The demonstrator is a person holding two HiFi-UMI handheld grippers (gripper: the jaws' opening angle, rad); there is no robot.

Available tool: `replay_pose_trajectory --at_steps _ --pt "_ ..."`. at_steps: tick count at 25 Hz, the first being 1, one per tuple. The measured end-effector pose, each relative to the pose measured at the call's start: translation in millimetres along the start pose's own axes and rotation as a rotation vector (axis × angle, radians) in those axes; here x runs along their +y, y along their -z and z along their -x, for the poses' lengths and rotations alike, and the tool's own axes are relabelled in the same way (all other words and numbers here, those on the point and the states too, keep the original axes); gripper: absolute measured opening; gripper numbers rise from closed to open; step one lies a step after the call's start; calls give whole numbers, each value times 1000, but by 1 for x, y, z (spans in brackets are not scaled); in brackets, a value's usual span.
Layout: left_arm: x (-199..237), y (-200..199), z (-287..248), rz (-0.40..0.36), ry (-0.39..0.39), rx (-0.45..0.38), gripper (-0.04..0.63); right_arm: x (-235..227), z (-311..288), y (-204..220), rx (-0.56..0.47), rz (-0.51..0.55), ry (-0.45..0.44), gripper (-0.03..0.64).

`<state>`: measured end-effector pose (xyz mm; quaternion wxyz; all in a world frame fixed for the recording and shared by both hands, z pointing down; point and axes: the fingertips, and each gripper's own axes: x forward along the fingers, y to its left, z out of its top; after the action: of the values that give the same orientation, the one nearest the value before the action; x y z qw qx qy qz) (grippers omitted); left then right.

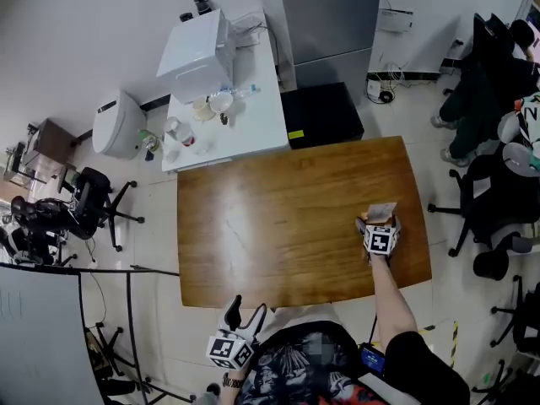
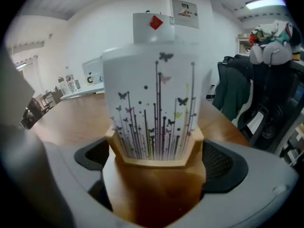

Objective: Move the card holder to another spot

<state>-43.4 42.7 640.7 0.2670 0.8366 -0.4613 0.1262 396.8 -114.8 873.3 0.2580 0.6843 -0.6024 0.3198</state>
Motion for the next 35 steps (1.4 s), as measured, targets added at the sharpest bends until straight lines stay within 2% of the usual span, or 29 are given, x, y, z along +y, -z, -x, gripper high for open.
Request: replay_pose_trajectory --at_steps 3,6,11,14,16,18,20,21,24,27,32,35 --pt "0 -4 2 0 -25 10 311 -2 -14 -6 15 52 -2 556" --pt "3 -9 2 1 -31 2 311 18 2 -16 -31 118 -20 549" --pt "11 -25 0 24 2 -50 311 45 82 -32 -204 152 -21 548" --pt "25 -62 -16 10 19 -100 311 60 151 -55 -300 158 -31 548" --pt "30 -96 -28 -37 35 -145 311 69 193 -68 -348 149 -31 548" --pt "17 -129 -43 -151 69 -180 311 77 226 -79 -392 140 -31 548" --pt "-7 -156 -56 -245 132 -214 311 86 248 -91 -436 132 -32 548" --pt "-20 -165 -60 -258 180 -236 314 93 257 -95 -449 126 -37 548" --pt "-53 -177 -61 -251 310 -283 318 112 272 -102 -471 110 -67 548" --pt "-66 -173 -53 -206 376 -287 322 126 278 -104 -483 101 -88 548" --pt "-59 -156 -43 -186 388 -258 324 142 288 -111 -507 107 -101 548" --pt "-49 -153 -36 -131 393 -277 324 151 290 -110 -511 108 -110 548"
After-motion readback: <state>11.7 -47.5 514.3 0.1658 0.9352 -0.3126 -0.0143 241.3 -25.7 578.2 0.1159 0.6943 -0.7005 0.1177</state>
